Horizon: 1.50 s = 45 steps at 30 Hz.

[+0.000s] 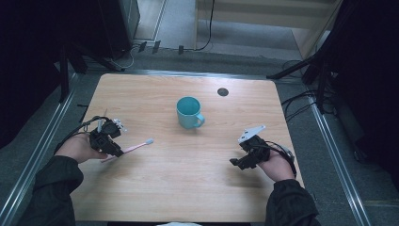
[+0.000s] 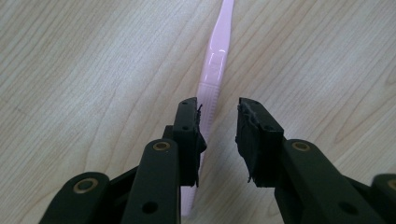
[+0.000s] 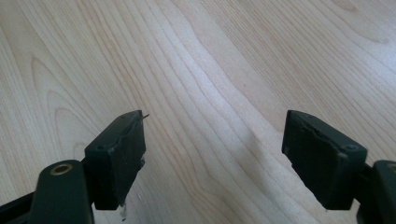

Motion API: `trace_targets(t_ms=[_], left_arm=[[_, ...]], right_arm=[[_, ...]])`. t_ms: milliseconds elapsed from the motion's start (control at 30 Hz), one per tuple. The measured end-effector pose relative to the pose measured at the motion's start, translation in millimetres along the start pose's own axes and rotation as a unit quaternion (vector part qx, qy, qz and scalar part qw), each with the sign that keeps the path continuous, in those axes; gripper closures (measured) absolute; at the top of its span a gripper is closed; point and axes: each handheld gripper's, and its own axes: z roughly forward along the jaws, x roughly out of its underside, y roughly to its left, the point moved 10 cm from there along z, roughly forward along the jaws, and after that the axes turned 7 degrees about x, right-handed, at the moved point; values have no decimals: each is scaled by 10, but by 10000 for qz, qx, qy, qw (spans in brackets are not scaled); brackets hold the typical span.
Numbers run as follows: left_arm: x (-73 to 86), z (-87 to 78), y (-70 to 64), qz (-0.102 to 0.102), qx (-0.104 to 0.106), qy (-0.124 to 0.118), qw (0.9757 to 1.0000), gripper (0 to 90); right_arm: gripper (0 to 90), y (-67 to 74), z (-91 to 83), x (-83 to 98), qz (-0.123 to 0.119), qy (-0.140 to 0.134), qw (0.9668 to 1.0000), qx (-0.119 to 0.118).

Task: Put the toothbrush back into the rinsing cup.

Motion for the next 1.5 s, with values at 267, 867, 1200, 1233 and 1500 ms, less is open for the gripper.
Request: trace_targets(t_ms=[267, 867, 1200, 1233, 1500], left_arm=[[4, 74, 32, 280, -44, 187, 9994, 718], [12, 141, 61, 447, -157, 490, 9977, 714], [-7, 151, 65, 152, -221, 529, 9982, 776], [-8, 150, 62, 103, -191, 551, 9982, 776], [-20, 144, 85, -528, -25, 507, 9973, 779]], right_arm=[[214, -8, -31, 57, 67, 19, 10000, 45], [214, -11, -41, 88, 76, 41, 9999, 62], [213, 1, -24, 92, -11, 79, 9999, 121], [213, 0, -25, 91, -11, 74, 9999, 123], [212, -12, -27, 103, -5, 115, 9998, 158]])
